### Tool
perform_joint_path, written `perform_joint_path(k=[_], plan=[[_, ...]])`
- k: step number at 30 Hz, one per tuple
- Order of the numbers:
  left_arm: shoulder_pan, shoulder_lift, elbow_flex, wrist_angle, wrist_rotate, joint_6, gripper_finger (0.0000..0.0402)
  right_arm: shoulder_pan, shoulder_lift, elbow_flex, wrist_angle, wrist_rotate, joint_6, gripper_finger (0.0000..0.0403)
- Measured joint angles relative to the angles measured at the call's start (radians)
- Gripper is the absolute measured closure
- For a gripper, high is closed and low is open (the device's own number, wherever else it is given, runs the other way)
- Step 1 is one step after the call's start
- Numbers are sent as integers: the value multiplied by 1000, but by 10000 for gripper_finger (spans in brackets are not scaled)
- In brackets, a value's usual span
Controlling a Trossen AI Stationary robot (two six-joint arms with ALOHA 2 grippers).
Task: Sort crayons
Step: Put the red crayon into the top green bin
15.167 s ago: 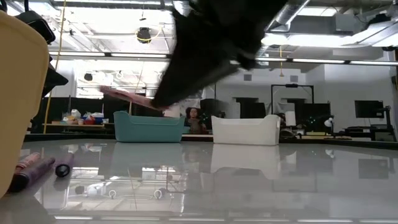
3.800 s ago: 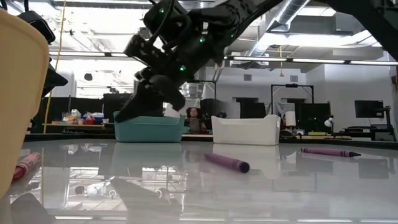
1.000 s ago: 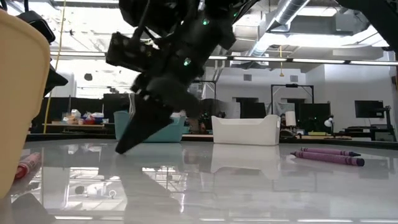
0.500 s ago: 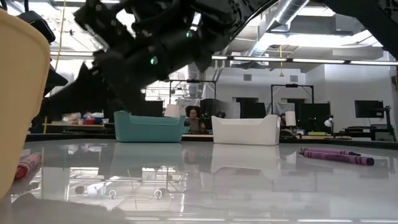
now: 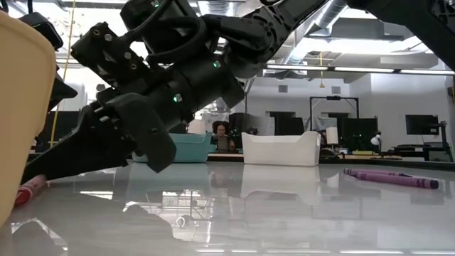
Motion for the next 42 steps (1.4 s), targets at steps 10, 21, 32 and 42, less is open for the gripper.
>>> perform_joint_path(k=[10,21,32,42], plan=[[0,0,0,0,1,0,174,1,-16,3,-147,6,16,403],[0,0,0,0,2,0,174,3,-47,1,-287,13,18,403],[0,0,0,0,1,0,174,6,-110,-4,-451,45,8,403],[0,0,0,0,0,0,174,35,-203,-9,-643,228,0,403]])
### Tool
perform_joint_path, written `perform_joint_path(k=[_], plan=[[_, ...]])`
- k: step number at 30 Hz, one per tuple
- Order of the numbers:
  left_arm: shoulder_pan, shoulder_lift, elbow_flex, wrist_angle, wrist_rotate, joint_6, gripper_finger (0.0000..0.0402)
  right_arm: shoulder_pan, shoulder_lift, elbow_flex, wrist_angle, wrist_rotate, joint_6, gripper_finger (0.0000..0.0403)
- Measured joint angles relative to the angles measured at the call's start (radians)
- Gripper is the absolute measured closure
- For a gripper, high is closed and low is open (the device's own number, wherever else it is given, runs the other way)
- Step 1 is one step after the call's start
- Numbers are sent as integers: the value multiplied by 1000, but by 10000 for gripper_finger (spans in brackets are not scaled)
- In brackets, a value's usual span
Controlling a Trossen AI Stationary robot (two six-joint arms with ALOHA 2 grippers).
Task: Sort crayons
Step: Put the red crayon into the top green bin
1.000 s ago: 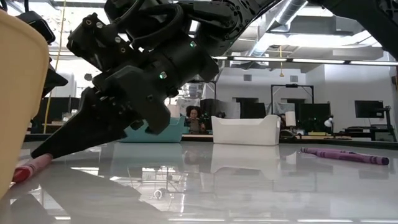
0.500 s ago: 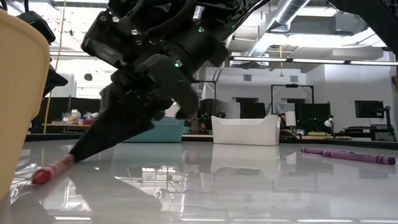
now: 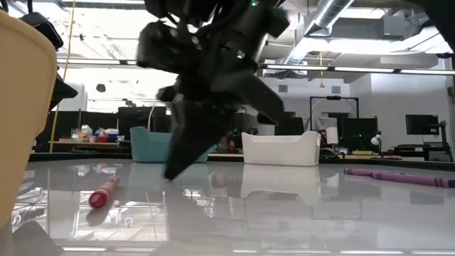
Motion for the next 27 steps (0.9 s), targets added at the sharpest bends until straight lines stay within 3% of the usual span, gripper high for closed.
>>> perform_joint_path(k=[3,7,11,18,22,27], plan=[[0,0,0,0,0,0,174,14,-26,-1,-18,97,48,403],[0,0,0,0,-1,0,174,36,-61,2,-33,204,251,403],[0,0,0,0,-1,0,174,66,-70,2,-31,213,453,403],[0,0,0,0,-1,0,174,127,-71,3,-38,248,629,403],[0,0,0,0,-1,0,174,155,-79,35,-97,252,673,403],[0,0,0,0,-2,0,174,185,-84,95,-178,259,607,394]])
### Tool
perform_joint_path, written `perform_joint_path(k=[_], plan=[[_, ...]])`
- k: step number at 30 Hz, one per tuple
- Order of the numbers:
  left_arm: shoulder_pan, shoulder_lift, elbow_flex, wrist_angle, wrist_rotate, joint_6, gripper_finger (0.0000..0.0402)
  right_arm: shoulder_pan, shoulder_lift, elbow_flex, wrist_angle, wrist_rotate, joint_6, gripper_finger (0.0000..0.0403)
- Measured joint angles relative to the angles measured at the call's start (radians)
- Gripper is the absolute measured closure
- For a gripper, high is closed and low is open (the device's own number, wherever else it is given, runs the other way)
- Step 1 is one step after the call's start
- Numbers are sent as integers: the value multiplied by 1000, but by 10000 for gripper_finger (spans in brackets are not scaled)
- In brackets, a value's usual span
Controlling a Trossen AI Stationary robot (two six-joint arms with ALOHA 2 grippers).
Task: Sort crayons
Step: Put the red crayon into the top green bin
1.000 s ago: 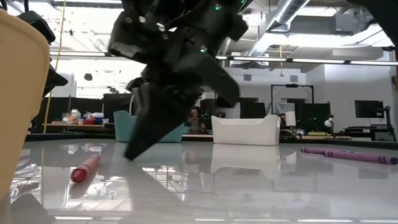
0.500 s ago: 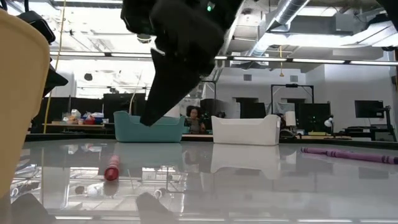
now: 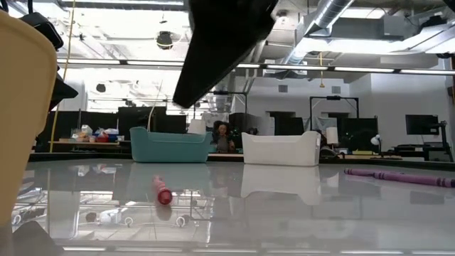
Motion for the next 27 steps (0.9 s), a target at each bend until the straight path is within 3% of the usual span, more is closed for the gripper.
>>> perform_joint_path(k=[5,13,27], plan=[[0,0,0,0,-1,0,174,1,0,20,-29,11,47,349],[0,0,0,0,-1,0,174,-30,12,11,-70,13,303,271],[0,0,0,0,0,0,174,1,12,-76,-46,139,547,265]])
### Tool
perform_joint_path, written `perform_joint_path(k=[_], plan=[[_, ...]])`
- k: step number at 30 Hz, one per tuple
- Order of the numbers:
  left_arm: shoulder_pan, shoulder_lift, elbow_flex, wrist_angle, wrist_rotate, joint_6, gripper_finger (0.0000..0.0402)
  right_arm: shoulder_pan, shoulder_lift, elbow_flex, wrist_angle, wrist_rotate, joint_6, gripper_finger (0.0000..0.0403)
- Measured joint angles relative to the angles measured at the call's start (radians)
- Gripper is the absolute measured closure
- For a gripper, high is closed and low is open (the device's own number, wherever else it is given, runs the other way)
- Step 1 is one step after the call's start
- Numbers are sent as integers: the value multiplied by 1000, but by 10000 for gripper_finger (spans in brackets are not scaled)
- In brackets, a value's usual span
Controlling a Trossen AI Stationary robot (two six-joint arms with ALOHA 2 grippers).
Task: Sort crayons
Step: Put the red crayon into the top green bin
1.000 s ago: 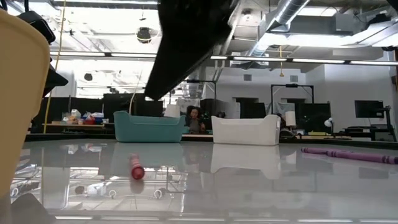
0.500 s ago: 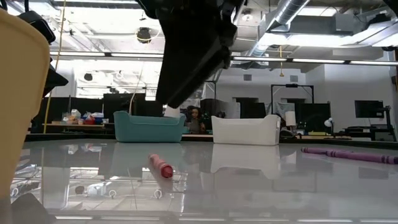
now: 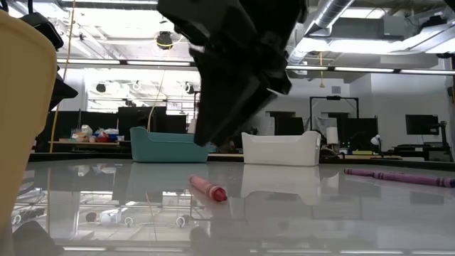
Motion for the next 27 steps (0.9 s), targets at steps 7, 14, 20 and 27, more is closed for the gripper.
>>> perform_joint_path(k=[7,14,20,27], plan=[[0,0,0,0,0,0,174,10,0,-30,18,0,48,266],[0,0,0,0,0,0,174,17,0,-30,15,36,69,266],[0,0,0,0,0,0,174,26,19,-29,-11,66,94,266],[0,0,0,0,0,0,174,37,76,-27,-19,55,144,266]])
